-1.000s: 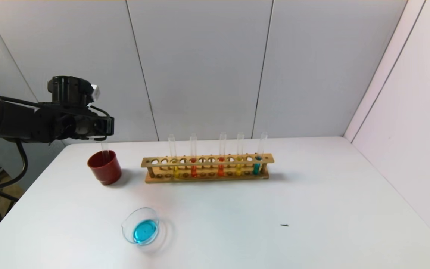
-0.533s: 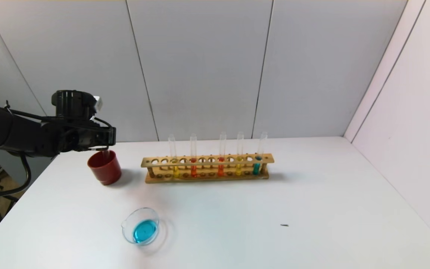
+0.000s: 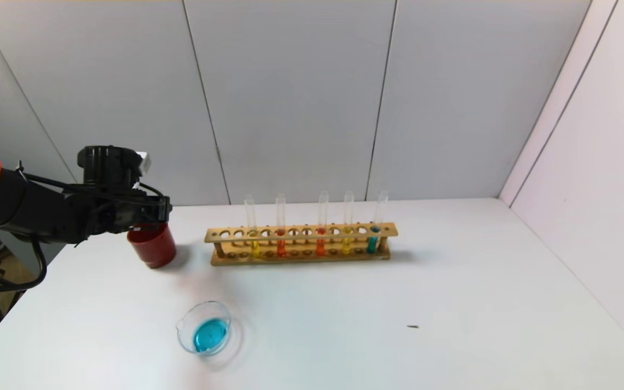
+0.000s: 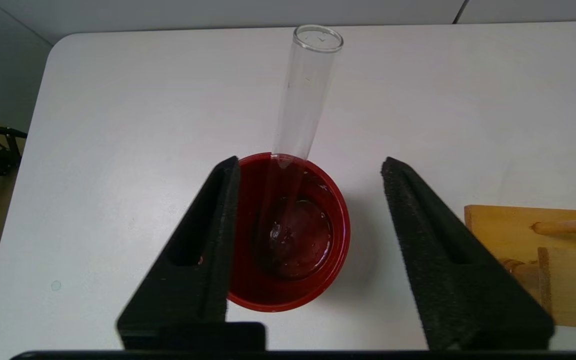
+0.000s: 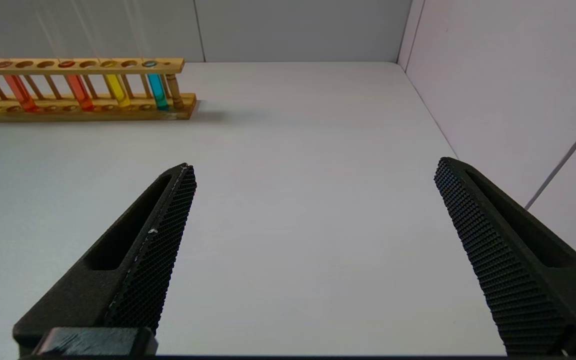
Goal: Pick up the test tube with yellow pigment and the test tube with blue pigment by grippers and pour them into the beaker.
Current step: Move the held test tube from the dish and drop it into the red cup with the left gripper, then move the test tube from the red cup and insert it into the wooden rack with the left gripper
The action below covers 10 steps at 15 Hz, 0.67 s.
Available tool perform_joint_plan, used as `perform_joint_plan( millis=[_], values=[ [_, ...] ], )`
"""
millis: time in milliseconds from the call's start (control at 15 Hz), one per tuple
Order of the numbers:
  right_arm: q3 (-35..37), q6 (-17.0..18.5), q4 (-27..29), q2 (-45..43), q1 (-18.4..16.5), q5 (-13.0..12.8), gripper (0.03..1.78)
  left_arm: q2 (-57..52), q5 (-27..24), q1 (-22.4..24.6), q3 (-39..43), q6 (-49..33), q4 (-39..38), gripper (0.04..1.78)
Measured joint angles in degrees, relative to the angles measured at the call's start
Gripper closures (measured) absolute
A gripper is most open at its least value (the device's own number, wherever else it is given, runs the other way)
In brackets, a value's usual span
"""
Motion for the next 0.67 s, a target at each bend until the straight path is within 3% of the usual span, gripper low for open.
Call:
perform_joint_plan(
  millis=[133, 333, 667],
  values=[
    [0.0, 0.0, 0.0, 0.0, 0.0, 0.0, 0.07, -1.2, 0.0, 0.0, -0.1, 0.4, 0.1, 0.42],
    [0.0, 0.0, 0.0, 0.0, 0.0, 0.0, 0.07, -4.2, 0.0, -2.1, 0.5, 0.5, 0.9, 0.14],
    [0.0, 0.0, 0.0, 0.0, 0.0, 0.0, 0.07, -9.2, 0.7, -8.2, 3.0, 0.0, 0.9, 0.07]
  ],
)
